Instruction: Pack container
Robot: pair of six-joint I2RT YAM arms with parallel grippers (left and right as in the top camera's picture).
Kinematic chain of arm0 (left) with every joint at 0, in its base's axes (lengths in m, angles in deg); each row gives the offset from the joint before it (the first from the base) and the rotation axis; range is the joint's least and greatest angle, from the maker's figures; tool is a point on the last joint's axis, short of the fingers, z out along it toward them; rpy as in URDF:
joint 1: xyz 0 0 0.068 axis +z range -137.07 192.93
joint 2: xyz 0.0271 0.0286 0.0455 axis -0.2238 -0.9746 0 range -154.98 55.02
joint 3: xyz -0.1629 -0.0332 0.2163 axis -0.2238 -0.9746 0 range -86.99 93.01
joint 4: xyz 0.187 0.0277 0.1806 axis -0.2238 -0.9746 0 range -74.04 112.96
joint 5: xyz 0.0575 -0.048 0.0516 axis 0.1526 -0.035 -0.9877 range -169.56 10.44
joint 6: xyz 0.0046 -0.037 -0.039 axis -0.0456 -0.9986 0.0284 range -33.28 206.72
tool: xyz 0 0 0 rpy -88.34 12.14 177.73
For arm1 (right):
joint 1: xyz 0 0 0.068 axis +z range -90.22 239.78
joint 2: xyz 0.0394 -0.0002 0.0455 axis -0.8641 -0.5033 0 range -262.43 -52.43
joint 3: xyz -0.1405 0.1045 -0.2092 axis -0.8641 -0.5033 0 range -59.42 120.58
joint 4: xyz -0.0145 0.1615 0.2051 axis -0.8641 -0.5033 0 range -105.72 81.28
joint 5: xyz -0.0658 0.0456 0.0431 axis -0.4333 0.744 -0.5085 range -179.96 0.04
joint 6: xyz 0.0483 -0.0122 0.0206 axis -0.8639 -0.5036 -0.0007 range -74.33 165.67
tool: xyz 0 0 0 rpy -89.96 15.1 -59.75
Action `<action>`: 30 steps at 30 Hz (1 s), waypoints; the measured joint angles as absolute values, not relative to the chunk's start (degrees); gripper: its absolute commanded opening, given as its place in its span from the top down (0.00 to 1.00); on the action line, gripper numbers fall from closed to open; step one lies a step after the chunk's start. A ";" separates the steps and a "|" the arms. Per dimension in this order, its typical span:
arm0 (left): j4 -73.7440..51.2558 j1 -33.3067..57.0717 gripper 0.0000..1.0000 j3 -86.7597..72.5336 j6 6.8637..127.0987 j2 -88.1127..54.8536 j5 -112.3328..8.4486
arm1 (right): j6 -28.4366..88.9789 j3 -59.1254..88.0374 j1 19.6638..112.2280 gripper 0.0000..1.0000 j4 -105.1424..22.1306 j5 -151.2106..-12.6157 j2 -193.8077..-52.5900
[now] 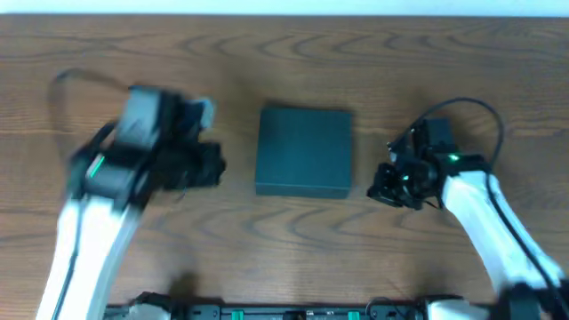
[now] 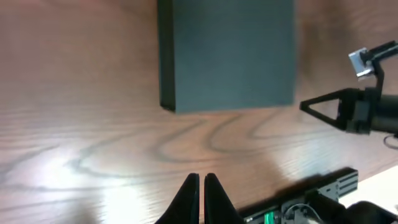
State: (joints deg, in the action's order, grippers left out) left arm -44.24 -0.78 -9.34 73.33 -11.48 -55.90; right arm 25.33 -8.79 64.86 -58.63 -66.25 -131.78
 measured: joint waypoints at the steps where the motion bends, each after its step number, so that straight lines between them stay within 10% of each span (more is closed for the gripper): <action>1: -45.24 -0.78 0.94 -10.02 73.11 -6.30 -56.53 | 25.38 -8.18 64.86 0.98 -60.25 -66.95 -128.30; 11: -60.02 -0.65 0.94 -13.98 70.23 34.53 -64.31 | 25.05 -8.37 65.65 0.91 -78.96 -68.42 -72.11; 12: -60.78 -0.65 0.85 -14.22 70.16 35.60 -64.79 | 24.46 -8.53 65.65 0.52 -80.53 -68.26 -66.84; 13: -61.11 -0.65 0.52 -14.37 69.99 36.23 -64.97 | 23.54 -8.64 65.65 0.01 -81.49 -68.07 -62.32; 14: -61.42 -0.65 0.04 -14.41 70.14 36.60 -65.21 | 22.56 -8.68 65.65 0.01 -82.17 -68.07 -58.84; 30: -69.09 -0.63 0.04 -14.65 62.90 36.80 -65.38 | 13.79 -8.48 65.65 0.01 -89.47 -67.65 -54.08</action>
State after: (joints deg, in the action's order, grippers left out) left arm -69.09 -0.63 -14.65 62.90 36.80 -65.38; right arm 13.79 -8.48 65.65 -89.47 -67.65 -54.08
